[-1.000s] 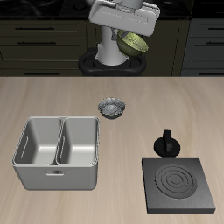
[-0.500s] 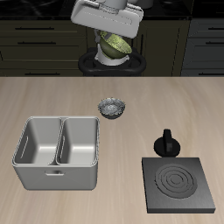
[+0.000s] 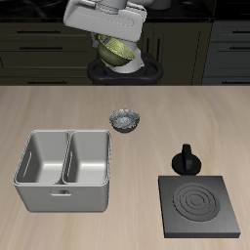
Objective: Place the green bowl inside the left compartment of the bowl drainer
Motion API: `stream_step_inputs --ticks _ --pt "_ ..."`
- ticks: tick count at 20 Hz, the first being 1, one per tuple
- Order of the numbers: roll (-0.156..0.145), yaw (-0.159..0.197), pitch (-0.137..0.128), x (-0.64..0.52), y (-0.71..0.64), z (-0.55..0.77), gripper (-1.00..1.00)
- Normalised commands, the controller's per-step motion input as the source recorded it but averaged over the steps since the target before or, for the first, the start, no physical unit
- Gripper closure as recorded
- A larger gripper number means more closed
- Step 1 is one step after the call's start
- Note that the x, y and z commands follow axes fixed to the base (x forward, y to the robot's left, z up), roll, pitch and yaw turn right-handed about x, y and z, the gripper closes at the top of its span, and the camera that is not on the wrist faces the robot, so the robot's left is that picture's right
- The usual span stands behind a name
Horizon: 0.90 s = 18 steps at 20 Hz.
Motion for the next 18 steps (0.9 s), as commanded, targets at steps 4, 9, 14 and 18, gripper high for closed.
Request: stream_step_inputs --ticks 4,9,14,18 --pt "0.03 -0.019 -0.05 0.12 -0.23 0.18 1.0" --pt "0.023 -0.036 -0.022 0.1 -0.27 0.15 1.0" --pt "-0.005 0.05 0.005 0.13 -0.17 -0.04 1.0" --pt "-0.009 0.011 0.024 0.19 -0.15 -0.09 1.0"
